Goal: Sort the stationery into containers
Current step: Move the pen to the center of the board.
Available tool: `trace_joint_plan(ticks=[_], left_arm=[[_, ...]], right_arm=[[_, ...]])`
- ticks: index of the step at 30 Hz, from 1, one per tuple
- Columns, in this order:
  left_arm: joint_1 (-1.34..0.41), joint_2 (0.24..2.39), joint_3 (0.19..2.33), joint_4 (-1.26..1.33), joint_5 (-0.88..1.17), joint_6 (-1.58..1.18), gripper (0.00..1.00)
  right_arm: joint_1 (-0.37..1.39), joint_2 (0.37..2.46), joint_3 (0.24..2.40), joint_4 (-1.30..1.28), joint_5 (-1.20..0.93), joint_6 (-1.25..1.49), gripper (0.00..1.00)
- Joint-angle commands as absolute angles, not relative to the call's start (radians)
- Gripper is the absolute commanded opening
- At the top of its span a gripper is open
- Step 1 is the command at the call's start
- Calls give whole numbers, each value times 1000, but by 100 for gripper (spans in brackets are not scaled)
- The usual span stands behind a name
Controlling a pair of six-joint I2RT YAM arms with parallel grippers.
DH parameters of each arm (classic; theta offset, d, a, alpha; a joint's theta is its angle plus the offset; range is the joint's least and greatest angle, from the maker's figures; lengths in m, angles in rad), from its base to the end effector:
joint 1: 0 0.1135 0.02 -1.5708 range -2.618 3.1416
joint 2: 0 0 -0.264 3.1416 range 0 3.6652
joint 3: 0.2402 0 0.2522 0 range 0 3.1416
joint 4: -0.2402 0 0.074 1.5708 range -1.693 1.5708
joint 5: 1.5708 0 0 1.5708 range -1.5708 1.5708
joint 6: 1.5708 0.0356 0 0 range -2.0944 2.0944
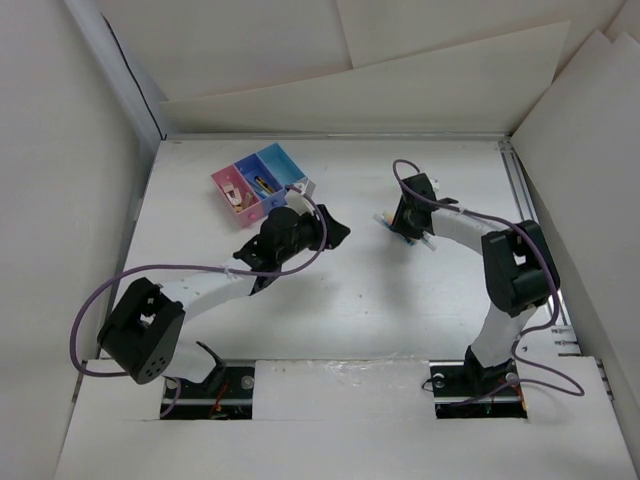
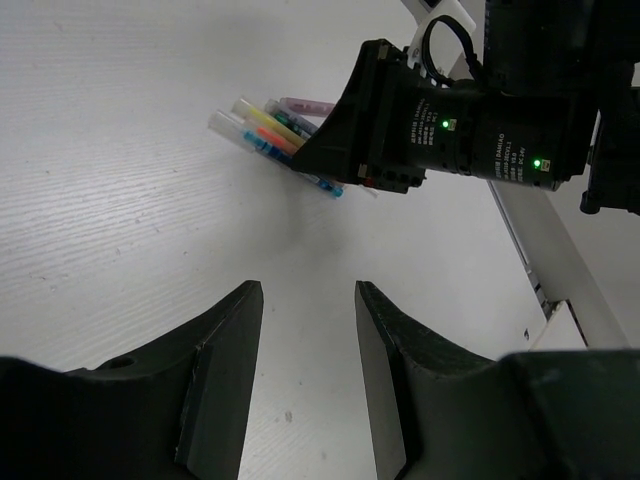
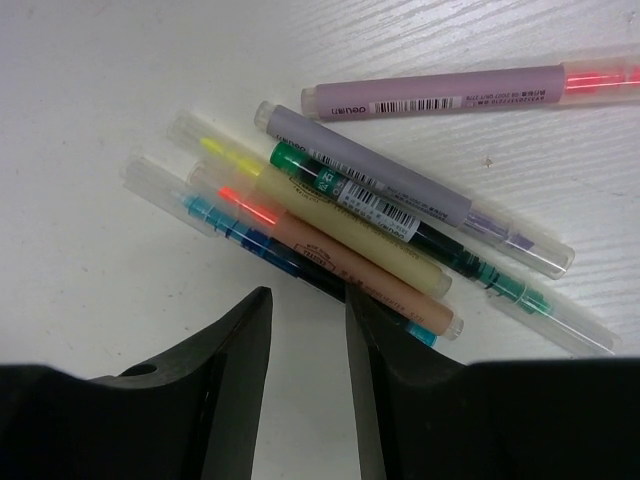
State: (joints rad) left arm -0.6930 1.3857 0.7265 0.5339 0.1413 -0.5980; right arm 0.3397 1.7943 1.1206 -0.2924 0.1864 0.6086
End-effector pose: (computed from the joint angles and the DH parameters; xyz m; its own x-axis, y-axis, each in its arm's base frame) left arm 0.2354 -0.2020 0.2567 -0.4961 -0.3126 -0.8101 0.5574 0.6007 -0.5731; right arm 0.3504 0.1168 0.1753 -0.7668 0.3249 -0.5536 0.2563 0.9457 0.1999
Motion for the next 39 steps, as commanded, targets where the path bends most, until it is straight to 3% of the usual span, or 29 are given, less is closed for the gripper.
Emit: trace_joint_plan(ticks=[1,10,18,29,39], left_arm=[[-696,1338,716,565,134,-580,38],[-687,1328,707,565,133,-580,38],[-678,1328,707,565,143,-589,38],[-647,1318,707,519,86,-611,36],[-647,1290,719,443,-40,-620,38]], right_arm=[[341,1805,1176,-340,192,601,41],[353,1836,1216,-382,183,572,46],[403,1827,1197,-382,164,572,45],[514,1861,1157,-318,209,604,19],[571,1881,1137,-262,209,604,16]])
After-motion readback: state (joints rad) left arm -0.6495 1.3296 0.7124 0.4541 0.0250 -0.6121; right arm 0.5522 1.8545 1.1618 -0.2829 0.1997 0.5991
